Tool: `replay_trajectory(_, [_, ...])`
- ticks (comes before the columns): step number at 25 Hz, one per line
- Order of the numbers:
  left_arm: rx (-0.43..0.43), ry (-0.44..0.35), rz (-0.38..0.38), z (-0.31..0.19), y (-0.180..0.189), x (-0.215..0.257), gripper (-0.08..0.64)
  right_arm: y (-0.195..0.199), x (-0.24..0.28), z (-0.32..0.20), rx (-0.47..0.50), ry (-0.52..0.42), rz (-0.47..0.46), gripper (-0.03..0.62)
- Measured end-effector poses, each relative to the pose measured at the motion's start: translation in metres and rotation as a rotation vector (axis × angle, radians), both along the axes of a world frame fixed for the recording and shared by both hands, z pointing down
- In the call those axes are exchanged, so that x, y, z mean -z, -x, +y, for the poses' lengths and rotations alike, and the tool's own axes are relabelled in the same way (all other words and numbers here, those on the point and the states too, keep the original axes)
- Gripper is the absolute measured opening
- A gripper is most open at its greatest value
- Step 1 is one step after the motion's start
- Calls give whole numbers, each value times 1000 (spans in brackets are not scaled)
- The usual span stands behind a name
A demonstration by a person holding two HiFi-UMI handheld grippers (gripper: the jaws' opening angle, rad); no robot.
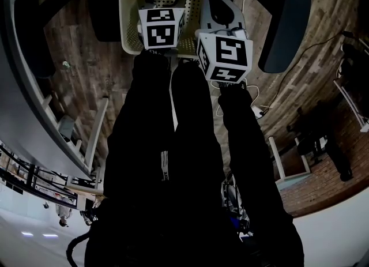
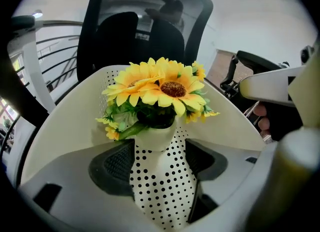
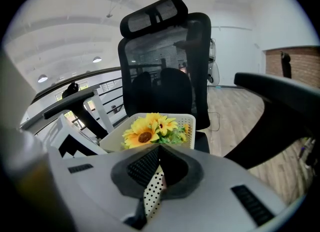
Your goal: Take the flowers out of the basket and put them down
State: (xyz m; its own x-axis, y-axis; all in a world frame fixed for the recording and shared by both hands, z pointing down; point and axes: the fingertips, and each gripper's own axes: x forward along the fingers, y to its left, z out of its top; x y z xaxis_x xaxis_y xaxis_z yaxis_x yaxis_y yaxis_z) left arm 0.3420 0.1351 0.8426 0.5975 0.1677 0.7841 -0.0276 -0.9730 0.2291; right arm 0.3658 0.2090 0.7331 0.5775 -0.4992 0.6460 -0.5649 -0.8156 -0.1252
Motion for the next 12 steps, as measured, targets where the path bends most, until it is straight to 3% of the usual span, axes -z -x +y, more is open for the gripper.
replay_trajectory(12, [5,-68,144,-7,-52,-12,459,-28,-3,8,-23,-24,15,12])
